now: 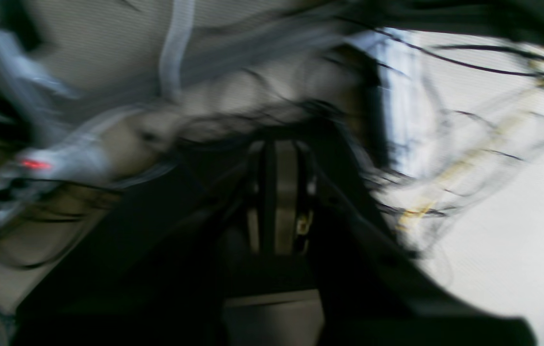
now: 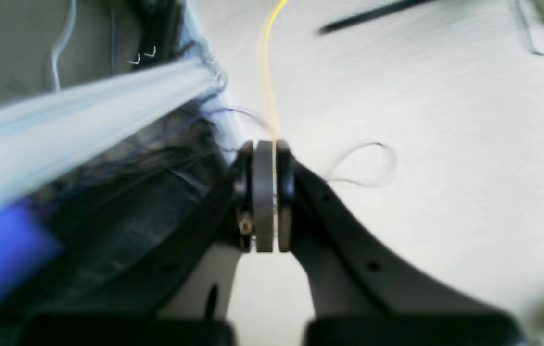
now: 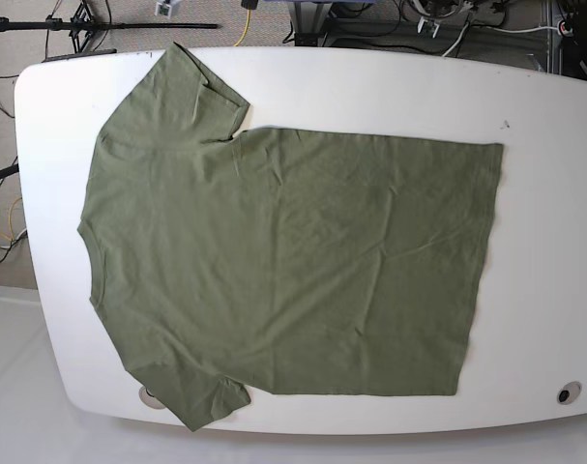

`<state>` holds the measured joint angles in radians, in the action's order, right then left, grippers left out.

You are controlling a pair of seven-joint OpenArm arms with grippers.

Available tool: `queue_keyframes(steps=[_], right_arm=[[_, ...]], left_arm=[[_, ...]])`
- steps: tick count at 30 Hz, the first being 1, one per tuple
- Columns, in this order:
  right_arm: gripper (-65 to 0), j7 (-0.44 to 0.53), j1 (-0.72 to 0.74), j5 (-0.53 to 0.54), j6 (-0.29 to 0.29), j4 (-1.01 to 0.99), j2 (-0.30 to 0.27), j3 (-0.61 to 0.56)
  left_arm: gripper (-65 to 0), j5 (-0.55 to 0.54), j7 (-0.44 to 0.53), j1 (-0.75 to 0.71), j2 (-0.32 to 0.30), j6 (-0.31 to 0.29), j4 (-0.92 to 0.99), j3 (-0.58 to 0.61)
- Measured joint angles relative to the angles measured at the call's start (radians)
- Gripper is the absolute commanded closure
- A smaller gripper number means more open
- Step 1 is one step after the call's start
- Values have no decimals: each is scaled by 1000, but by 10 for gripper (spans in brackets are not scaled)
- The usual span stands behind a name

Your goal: Fold the T-shirt properly

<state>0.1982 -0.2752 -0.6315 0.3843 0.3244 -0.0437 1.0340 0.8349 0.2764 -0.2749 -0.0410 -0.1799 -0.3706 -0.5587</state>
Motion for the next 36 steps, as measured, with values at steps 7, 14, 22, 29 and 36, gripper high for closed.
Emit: queue_keyframes(steps=[7, 14, 22, 29, 36], right_arm=[[-8, -1, 13, -53, -21, -38, 11, 9], [-8, 11, 72, -64, -57, -59, 27, 5], [-9, -19, 61, -41, -70, -57, 28, 5], [-10, -47, 56, 59, -27, 1, 53, 1], [-5, -28, 9, 89, 13, 128, 45, -5]], left_arm=[[-12, 37, 8, 23, 28, -11, 43, -4], [-18, 48, 32, 71, 35, -2, 89, -11], [-27, 85, 55, 92, 16, -9, 154, -18], [-17, 59, 51, 56, 49, -5, 26, -20], [-8, 26, 82, -42, 48, -7, -169, -12]])
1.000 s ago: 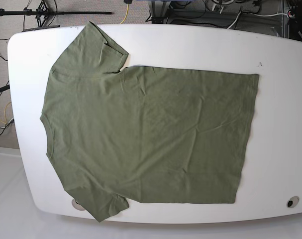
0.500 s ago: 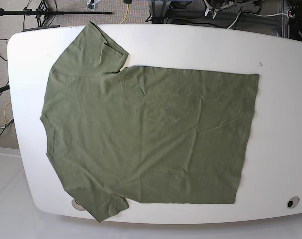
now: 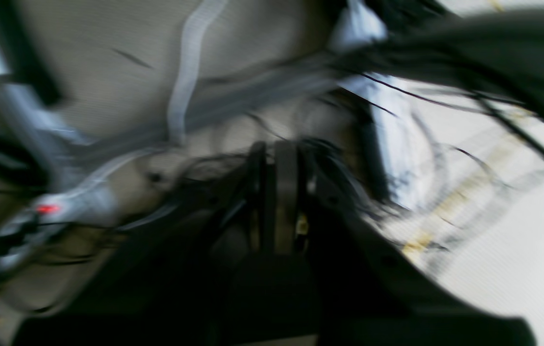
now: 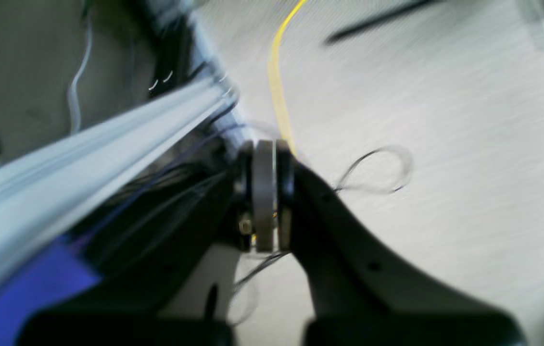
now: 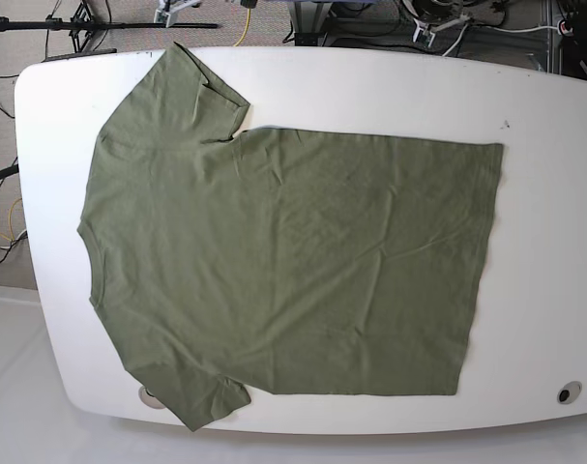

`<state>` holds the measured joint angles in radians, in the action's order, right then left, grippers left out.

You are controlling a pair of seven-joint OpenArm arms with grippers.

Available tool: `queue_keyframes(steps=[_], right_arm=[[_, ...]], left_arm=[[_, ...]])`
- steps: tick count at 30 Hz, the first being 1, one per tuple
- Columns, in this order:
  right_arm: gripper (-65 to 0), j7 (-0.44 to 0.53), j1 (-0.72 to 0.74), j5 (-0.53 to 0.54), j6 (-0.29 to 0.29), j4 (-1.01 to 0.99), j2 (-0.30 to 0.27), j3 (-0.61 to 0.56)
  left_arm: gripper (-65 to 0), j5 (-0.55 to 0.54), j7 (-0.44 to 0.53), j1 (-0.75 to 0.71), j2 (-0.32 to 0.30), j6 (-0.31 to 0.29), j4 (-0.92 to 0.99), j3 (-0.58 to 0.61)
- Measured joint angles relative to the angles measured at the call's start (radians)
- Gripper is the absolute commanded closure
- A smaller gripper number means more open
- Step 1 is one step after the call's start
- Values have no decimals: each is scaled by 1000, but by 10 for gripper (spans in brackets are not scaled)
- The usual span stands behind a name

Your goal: Fold the T-shirt properly

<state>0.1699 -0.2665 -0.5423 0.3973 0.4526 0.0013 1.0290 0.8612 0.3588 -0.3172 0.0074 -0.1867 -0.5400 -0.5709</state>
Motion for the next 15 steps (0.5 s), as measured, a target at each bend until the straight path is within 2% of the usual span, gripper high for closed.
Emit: queue_keyframes(steps=[10, 15], right_arm=[[-5, -4, -92, 8, -4, 76, -9, 5], [-2, -8, -105, 44, 38, 105, 5, -6]], left_arm=[[-6, -13, 26, -113, 0, -8, -69, -1], [0, -6, 49, -107, -3, -26, -50, 0]])
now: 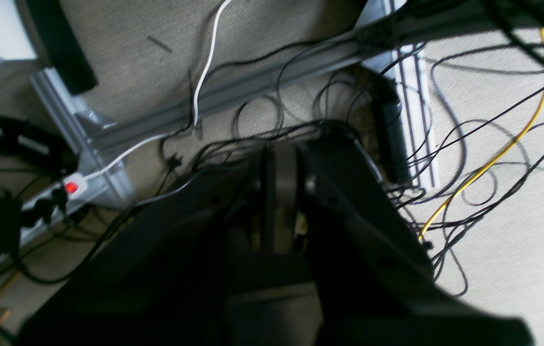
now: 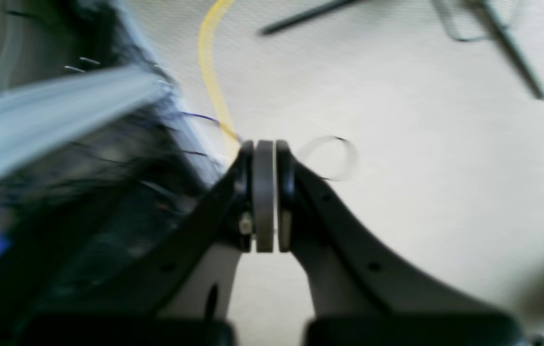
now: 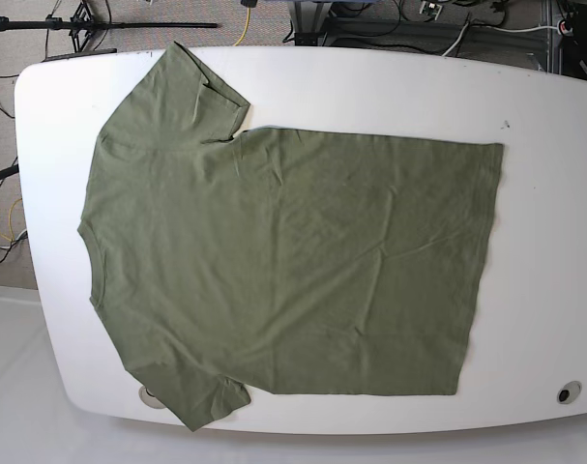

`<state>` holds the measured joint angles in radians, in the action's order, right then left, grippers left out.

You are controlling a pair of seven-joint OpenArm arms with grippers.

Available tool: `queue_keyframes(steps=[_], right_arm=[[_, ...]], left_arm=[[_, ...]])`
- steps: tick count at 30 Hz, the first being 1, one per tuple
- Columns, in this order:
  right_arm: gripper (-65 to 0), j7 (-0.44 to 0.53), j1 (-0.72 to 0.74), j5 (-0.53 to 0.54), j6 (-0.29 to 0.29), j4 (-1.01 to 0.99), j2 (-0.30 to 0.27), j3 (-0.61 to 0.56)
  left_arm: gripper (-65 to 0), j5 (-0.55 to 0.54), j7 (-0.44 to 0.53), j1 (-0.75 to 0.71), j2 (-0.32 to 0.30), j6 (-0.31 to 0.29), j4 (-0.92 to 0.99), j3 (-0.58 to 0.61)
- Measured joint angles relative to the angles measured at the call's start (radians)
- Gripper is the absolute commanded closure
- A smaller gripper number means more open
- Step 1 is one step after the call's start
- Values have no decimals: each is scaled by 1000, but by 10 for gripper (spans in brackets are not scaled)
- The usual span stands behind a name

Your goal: Fold the T-shirt properly

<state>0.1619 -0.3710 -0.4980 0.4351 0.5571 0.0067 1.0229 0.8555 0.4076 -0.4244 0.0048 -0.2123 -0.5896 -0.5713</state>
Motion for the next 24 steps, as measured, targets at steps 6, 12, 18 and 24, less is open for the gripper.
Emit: queue_keyframes(steps=[6, 12, 18, 24], right_arm=[[-2, -28, -139, 174, 86, 241, -24, -117], [-3, -97, -297, 237, 40, 525, -42, -250], [-4, -63, -329, 276, 88, 701, 0, -301], [-4, -71, -372, 367, 77, 837, -1, -287]], left_arm=[[0, -113, 1, -74, -52, -103, -94, 9], [0, -257, -21, -198, -93, -127, -296, 7], [0, -304, 35, -239, -81, -119, -456, 10], [-1, -318, 42, -292, -64, -119, -593, 24]])
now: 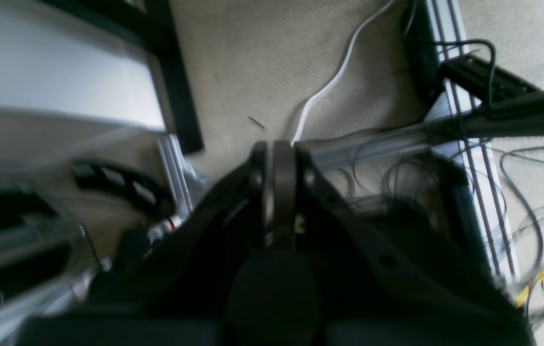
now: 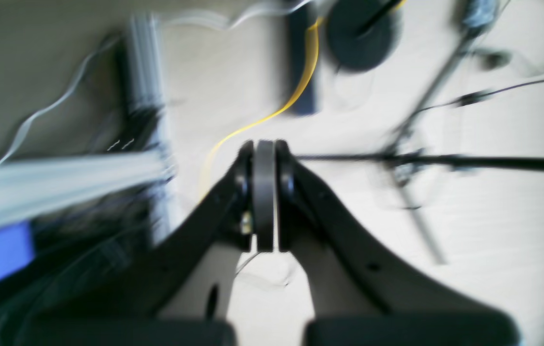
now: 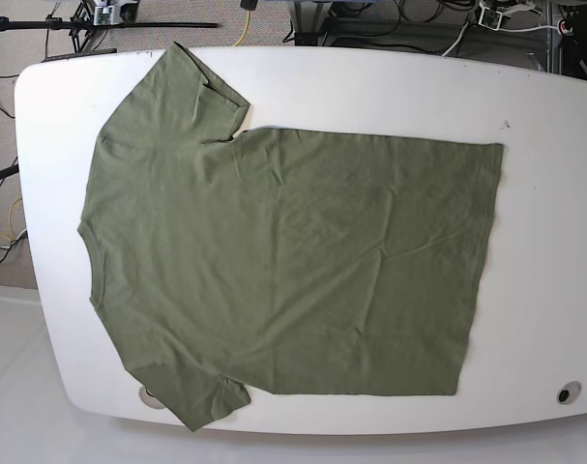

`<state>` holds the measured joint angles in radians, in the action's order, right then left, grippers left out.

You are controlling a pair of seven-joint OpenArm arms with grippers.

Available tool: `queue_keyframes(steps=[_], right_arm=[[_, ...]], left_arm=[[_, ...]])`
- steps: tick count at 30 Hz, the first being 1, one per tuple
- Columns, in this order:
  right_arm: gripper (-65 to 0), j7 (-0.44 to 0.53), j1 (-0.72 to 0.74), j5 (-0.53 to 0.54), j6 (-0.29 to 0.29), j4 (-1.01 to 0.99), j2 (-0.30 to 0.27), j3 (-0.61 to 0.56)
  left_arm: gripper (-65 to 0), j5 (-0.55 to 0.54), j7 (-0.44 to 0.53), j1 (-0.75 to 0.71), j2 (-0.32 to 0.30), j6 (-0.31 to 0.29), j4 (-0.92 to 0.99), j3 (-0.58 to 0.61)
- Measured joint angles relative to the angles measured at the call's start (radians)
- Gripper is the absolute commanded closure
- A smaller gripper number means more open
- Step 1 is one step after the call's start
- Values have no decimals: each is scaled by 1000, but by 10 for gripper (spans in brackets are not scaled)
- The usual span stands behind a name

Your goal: Fold the T-shirt properly

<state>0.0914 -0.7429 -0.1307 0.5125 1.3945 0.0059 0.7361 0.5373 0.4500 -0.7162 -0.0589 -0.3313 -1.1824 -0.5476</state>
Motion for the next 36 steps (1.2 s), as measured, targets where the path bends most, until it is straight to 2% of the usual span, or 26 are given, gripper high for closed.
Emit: queue_keyframes(steps=[4, 5, 7, 9, 10, 14, 17, 18, 23, 32, 36], right_arm=[[-6, -26, -7, 29, -33, 39, -12, 23], [-6, -54, -10, 14, -32, 69, -11, 23], [-7, -50, -16, 7, -21, 139, -7, 18], [-8, -13, -14, 32, 0, 186, -10, 10], [-8, -14, -6, 32, 4, 207, -12, 3], [-12, -22, 6, 43, 12, 258, -22, 2], [-13, -70, -17, 100, 77, 277, -52, 25], [-14, -72, -25, 114, 83, 282, -62, 33], [-17, -103, -26, 168, 79, 282, -103, 71], [-21, -97, -37, 240, 71, 347, -163, 81], [-13, -114, -69, 281, 56, 406, -167, 64]], left_arm=[[-6, 0, -44, -19, -2, 2, -44, 0], [-6, -13, -86, -31, 0, -19, -88, 5], [-5, -47, -137, -54, -2, -63, -182, 11], [-4, -104, -103, -63, -9, -93, -245, 12], [-5, -133, -120, -61, -13, -107, -270, 12], [-16, -137, -208, -62, -34, -149, -354, 16], [-30, -150, -298, -106, -37, -175, -475, 23], [-36, -155, -289, -116, -44, -183, -500, 23], [-56, -154, -312, -119, -51, -164, -558, 27], [-54, -142, -346, -137, -28, -183, -620, 27], [-105, -149, -344, -136, -26, -185, -632, 21]])
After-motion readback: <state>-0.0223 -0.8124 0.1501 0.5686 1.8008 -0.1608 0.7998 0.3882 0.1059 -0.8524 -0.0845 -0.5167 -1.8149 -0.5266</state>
